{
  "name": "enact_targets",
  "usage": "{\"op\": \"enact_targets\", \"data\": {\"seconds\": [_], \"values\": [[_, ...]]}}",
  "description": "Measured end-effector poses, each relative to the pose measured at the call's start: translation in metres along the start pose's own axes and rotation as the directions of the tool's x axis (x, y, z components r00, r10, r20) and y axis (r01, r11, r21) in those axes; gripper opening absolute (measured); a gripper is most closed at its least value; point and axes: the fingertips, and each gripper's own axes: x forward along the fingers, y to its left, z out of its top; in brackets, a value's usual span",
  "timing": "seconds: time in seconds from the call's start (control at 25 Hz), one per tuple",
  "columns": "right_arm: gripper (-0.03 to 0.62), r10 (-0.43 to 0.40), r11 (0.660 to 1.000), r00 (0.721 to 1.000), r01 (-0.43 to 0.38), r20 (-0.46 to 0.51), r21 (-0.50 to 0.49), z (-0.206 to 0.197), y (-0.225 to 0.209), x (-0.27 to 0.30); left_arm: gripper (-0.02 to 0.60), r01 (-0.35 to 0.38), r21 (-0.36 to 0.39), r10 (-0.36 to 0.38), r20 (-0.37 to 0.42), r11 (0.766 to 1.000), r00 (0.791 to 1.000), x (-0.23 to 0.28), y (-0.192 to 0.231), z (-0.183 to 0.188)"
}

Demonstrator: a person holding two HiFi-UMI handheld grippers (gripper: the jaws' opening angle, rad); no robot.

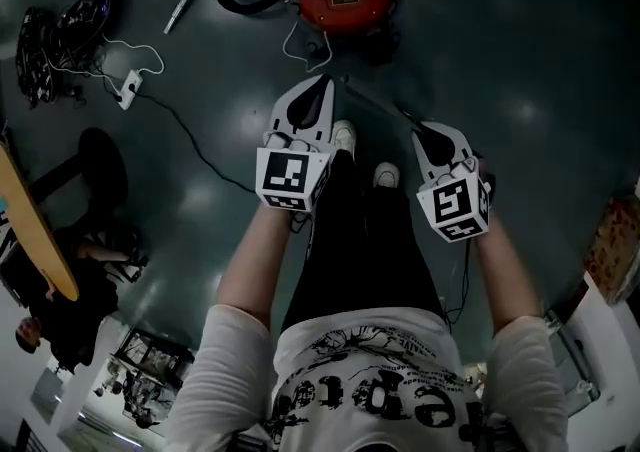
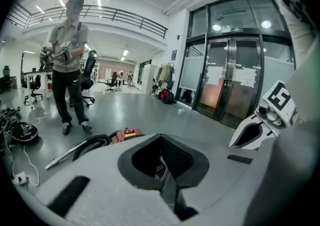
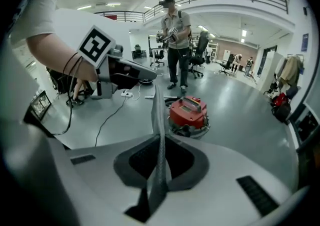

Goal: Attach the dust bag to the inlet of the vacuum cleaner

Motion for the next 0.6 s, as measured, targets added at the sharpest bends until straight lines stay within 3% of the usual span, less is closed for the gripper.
{"op": "enact_targets", "data": {"seconds": [0.12,0.28,0.6], "values": [[0.021,0.023,0.998,1.0,-0.023,0.001,-0.053,-0.017,0.001,0.048,0.003,0.045,0.042,-0.045,-0.005,0.998,0.999,0.042,0.016,-0.029],[0.021,0.047,0.986,0.999,-0.047,-0.003,-0.163,-0.044,-0.002,0.106,0.003,0.071,0.038,-0.072,0.01,0.997,0.997,0.093,0.035,-0.061],[0.021,0.05,0.97,0.999,-0.049,0.001,-0.237,-0.078,-0.015,0.177,0.003,0.001,0.006,-0.001,0.074,1.0,0.997,0.158,0.078,-0.093]]}}
